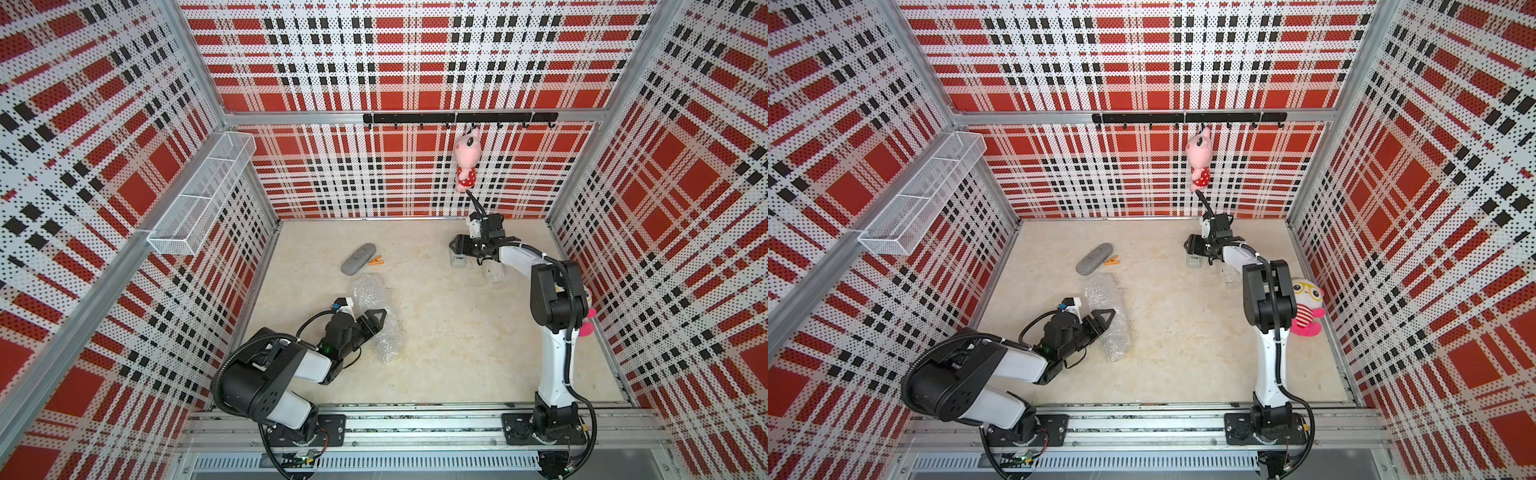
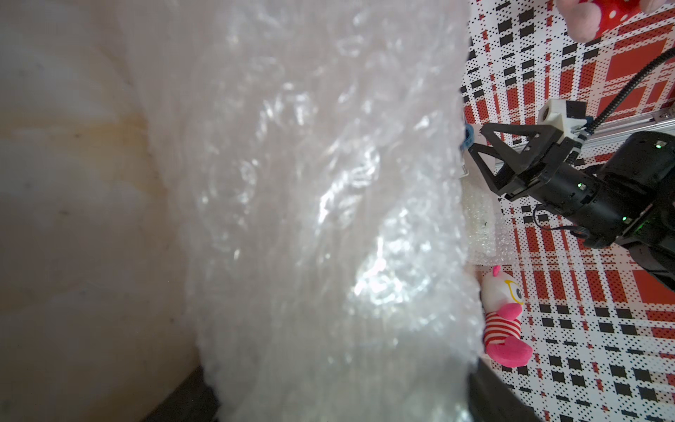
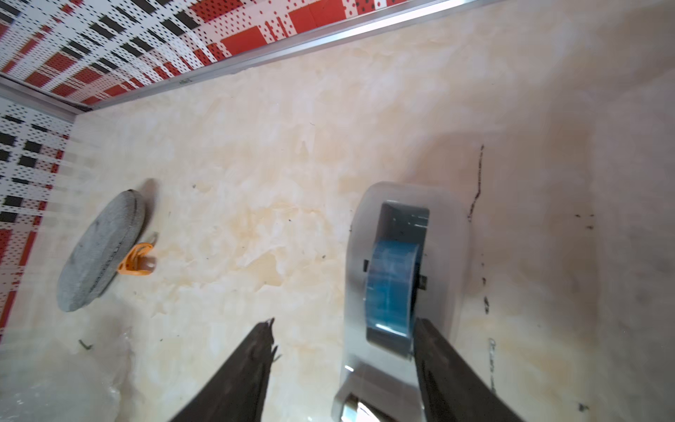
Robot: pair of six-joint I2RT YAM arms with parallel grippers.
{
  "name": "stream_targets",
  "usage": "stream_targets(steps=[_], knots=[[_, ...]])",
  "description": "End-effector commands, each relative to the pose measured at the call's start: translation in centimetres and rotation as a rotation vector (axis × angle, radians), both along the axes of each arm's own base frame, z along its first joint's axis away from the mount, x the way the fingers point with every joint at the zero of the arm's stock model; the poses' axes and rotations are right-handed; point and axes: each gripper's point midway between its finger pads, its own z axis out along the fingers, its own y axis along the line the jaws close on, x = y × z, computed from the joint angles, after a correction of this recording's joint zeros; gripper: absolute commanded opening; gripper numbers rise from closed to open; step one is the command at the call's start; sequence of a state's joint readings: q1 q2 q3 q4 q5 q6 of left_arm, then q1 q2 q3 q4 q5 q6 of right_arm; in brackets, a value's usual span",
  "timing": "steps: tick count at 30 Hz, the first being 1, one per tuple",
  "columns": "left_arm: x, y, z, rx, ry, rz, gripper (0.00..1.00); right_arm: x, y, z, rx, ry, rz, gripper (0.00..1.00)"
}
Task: Wrap vases in bubble wrap
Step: Tear off the tape using the Tape Cutter.
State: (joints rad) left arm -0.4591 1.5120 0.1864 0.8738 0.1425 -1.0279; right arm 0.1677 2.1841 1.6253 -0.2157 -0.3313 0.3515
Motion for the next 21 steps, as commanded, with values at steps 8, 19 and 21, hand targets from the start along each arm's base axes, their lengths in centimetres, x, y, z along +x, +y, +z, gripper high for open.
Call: stream_targets(steps=[8,19,21], knots=[[-2.0,0.1,-3.4,0.079,0.118,-0.048,0.46,-1.1,-0.4,-2.1,-0.020,0.029,0.012,0.62],[-2.0,0.0,-3.6,0.082,0.123,-0.049,0.46,-1.3,-0.9,-1.8,-0.040,0.023,-0.009,0.48],[-2.0,0.0,-3.7,0.084,0.124,-0.048,0.45,-1.4,-1.1,-1.1,-0.054,0.008,-0.014,0.48]])
